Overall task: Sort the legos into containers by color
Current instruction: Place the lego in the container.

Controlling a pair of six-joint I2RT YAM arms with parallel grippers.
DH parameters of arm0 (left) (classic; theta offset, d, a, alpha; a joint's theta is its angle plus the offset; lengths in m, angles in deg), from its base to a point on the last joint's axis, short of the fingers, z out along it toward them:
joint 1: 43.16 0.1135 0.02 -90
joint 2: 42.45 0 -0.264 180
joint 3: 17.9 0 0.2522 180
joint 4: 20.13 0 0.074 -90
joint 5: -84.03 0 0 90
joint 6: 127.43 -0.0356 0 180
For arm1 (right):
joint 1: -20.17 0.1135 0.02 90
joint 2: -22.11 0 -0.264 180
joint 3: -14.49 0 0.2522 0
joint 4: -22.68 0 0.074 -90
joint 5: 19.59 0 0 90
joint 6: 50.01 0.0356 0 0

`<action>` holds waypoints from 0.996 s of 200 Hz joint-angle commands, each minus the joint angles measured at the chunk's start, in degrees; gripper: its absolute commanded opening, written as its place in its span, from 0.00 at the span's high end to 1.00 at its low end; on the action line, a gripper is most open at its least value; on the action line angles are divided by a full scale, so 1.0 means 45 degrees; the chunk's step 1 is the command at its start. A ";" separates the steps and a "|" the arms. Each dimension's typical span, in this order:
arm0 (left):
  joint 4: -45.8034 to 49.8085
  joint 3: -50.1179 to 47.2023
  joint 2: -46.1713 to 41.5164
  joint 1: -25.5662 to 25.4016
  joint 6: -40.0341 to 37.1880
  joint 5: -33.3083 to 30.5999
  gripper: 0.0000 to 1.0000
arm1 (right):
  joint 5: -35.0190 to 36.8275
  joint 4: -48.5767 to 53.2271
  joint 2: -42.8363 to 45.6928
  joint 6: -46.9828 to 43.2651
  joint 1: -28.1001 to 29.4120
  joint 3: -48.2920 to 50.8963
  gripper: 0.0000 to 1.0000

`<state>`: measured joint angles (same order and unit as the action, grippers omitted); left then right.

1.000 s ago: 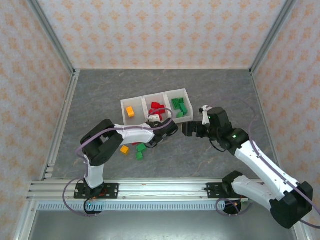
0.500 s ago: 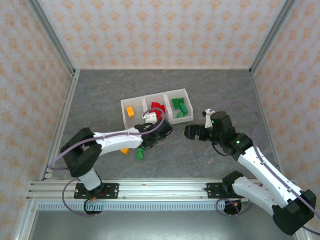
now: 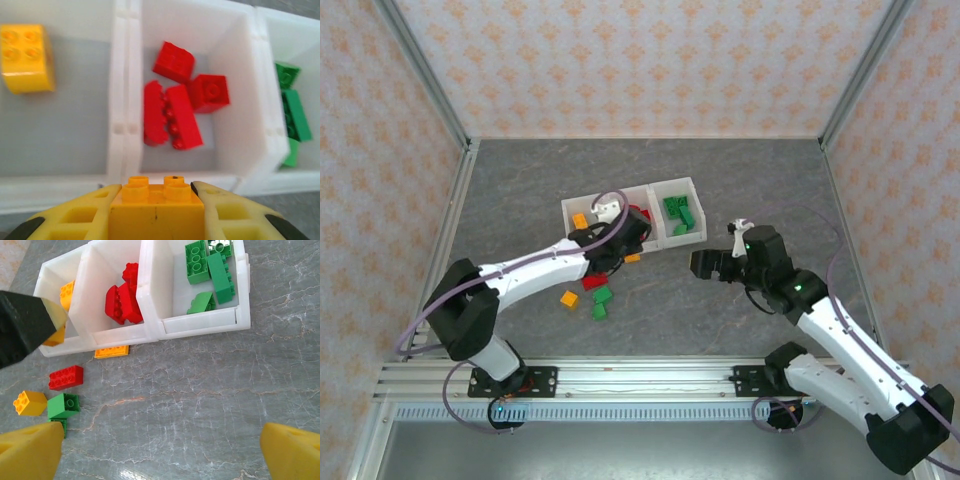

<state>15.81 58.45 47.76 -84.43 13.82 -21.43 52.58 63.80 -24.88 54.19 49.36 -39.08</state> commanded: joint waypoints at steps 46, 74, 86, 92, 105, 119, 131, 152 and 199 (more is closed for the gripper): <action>0.1520 0.0182 -0.0964 0.2206 -0.1384 -0.0457 0.66 | 0.0167 -0.0258 0.0070 0.0107 -0.0061 0.0175 0.00; 0.0891 -0.0064 -0.0753 0.3033 -0.1871 0.0123 0.65 | 0.0169 -0.0281 -0.0006 0.0131 -0.0062 0.0203 0.00; 0.0746 0.0022 -0.0394 0.3246 -0.2063 0.0372 0.64 | 0.0135 -0.0278 -0.0048 0.0139 -0.0061 0.0206 0.00; 0.0676 0.0102 -0.0217 0.3327 -0.2133 0.0487 0.63 | 0.0133 -0.0271 -0.0048 0.0141 -0.0061 0.0204 0.00; 0.0458 0.0256 0.0118 0.3449 -0.2228 0.0688 0.58 | 0.0151 -0.0258 -0.0046 0.0146 -0.0041 0.0214 0.00; 0.0316 0.0541 0.0417 0.3537 -0.2319 0.0650 0.55 | 0.0216 -0.0241 -0.0038 0.0160 -0.0041 0.0213 0.00; 0.0296 0.0865 0.0643 0.3566 -0.2416 0.0568 0.50 | 0.0216 -0.0241 -0.0048 0.0151 -0.0030 0.0207 0.00; 0.0320 0.1439 0.1030 0.3607 -0.2595 0.0599 0.42 | 0.0211 -0.0275 -0.0086 0.0147 -0.0022 0.0230 0.00; -0.0123 0.1508 0.0423 0.3606 -0.3099 0.1367 0.19 | 0.0190 -0.0278 -0.0243 0.0154 0.0054 0.0253 0.00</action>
<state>17.21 65.14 52.39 -68.87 1.99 -17.52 52.58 63.78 -25.84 54.38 49.36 -38.58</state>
